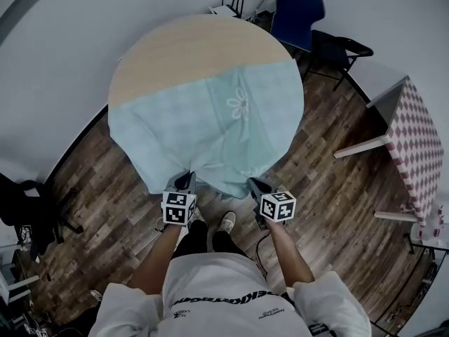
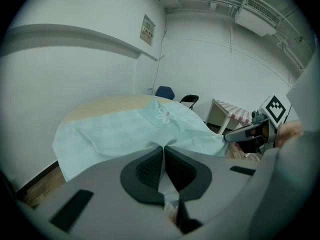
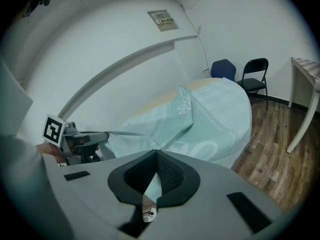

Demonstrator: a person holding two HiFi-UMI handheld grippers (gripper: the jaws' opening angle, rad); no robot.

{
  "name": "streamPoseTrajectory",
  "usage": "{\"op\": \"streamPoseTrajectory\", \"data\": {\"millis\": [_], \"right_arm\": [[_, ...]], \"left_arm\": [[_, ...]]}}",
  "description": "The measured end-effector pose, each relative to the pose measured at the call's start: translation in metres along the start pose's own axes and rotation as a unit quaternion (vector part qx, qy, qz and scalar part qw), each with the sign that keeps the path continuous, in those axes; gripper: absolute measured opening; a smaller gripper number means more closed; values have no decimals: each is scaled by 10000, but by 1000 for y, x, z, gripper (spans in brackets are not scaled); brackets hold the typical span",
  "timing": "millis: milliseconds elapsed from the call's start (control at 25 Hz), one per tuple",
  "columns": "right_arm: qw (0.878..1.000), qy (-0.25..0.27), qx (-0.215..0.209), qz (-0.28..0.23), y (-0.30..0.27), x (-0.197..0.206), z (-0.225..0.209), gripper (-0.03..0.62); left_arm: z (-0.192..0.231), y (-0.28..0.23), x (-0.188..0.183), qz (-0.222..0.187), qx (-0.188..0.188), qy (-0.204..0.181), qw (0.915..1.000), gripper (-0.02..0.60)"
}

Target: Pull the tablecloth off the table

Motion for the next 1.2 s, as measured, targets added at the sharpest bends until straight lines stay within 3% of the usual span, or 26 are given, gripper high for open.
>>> {"op": "streamPoseTrajectory", "data": {"millis": [320,760,1200], "right_arm": [[9993,-14,-164,-339,52,4,17,32],[9928,-23,-199,-1180,111,-16,52,32],[9781,184,-275,-2054,180,-31,71,32]], "left_arm": [[-45,35,-14,-200,155,-328,9991,15],[-80,89,-47,-880,67,-555,9946,15],[-125,152,-79,-1594,56,-945,9827,15]]}}
Point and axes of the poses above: the fingertips, and each gripper's own axes: y backward along the fingers, z to its left, x out of its underside, the point moved 5 cm from there along y, backward along the fingers, and after that the axes turned 15 degrees about x, right-handed, at the moved point
